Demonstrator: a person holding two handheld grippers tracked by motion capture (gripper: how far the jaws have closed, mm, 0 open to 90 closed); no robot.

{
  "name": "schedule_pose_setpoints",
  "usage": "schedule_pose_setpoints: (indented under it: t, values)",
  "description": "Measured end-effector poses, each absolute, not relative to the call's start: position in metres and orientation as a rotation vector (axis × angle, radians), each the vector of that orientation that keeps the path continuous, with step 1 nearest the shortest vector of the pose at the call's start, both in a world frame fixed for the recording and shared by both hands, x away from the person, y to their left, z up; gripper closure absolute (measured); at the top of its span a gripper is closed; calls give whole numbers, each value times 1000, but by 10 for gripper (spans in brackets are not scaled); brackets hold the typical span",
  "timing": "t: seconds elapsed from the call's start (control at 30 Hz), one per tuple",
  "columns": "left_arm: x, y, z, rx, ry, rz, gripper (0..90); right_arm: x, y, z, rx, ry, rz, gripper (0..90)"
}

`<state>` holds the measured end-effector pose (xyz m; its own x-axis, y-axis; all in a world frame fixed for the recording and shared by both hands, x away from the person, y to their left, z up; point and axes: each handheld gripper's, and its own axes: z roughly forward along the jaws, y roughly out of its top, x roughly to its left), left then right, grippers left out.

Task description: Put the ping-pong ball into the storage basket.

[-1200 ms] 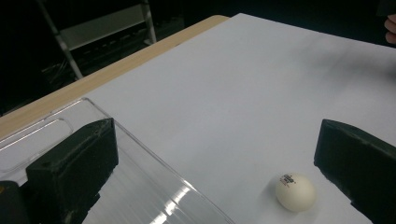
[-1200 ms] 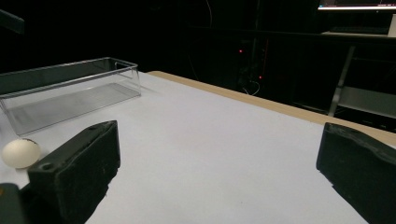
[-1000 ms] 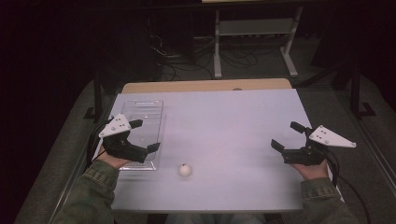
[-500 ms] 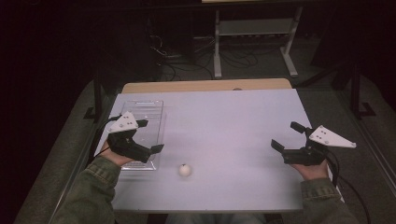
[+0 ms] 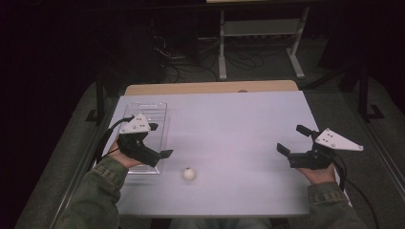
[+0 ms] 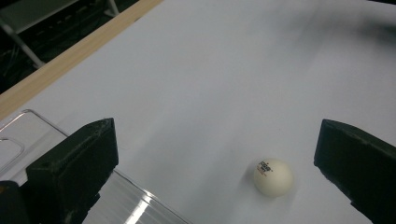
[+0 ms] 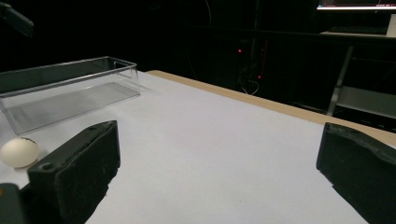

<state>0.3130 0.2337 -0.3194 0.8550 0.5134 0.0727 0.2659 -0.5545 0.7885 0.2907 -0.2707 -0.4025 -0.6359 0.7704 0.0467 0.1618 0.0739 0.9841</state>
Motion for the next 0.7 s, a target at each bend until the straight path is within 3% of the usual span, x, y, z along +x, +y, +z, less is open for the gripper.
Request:
schedule_pose_setpoints:
  t: [0.7]
  values:
    - [320,217,-321,2283,520,339,0,290,-270,-403,929,1861,1600,0]
